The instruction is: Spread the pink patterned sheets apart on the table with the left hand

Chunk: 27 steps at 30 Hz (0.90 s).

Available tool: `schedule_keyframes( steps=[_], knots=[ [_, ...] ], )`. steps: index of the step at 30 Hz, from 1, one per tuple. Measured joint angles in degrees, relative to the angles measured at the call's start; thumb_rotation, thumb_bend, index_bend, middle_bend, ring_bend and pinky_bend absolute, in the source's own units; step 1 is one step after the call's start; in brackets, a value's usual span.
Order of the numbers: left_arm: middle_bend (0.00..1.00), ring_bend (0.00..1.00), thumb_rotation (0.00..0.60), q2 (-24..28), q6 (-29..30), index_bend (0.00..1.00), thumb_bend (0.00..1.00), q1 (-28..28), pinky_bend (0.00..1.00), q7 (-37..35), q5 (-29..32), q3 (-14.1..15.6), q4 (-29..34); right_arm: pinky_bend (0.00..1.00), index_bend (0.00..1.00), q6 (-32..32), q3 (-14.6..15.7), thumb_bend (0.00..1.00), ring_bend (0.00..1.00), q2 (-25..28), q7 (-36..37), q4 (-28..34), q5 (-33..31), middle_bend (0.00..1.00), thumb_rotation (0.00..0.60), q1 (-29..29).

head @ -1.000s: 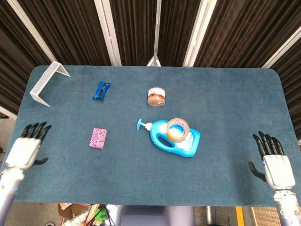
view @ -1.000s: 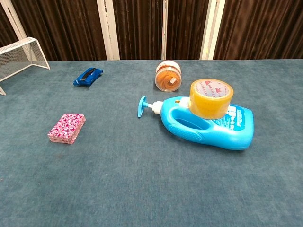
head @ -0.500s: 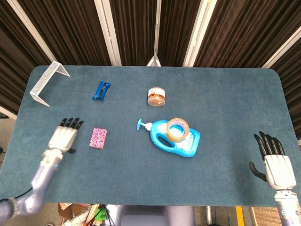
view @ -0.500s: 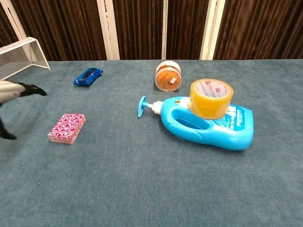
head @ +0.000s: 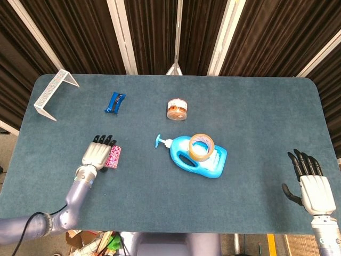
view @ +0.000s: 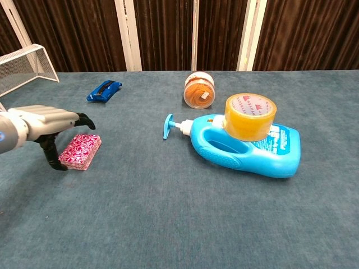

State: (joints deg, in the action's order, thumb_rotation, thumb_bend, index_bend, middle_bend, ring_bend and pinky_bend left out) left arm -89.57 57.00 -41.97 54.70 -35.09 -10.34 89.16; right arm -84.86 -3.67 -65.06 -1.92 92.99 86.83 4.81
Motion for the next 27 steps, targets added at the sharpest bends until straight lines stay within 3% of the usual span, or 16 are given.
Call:
schedule_keyframes(
  steps=[4,8,14,27],
  knots=[
    [0.00,0.00,0.600,-1.08,0.63,0.34,0.39,-0.93,0.00,-0.36,0.57,0.33,-0.73,0.09,0.00,-0.04,0.09,0.36,0.00,-0.02,0.12,-0.07,0.14,0.00,0.600,-0.04],
    [0.00,0.00,0.600,-1.83,1.27,0.42,0.42,-1.13,0.00,-2.13,-0.60,0.49,-1.14,0.09,0.00,0.01,0.10,0.36,0.00,0.04,0.10,0.08,0.08,0.00,0.600,-0.02],
    [0.00,0.00,0.600,-2.07,2.04,0.45,0.42,-0.85,0.00,-6.45,-3.83,0.50,-0.63,0.09,0.00,0.04,0.08,0.36,0.00,0.05,0.07,0.01,0.01,0.00,0.600,-0.01],
    [0.00,0.00,0.600,1.61,2.74,0.45,0.42,-0.45,0.00,-10.18,-8.85,2.50,9.25,0.09,0.00,0.03,0.00,0.36,0.00,-0.03,-0.17,0.33,-0.20,0.00,0.600,-0.01]
  ],
)
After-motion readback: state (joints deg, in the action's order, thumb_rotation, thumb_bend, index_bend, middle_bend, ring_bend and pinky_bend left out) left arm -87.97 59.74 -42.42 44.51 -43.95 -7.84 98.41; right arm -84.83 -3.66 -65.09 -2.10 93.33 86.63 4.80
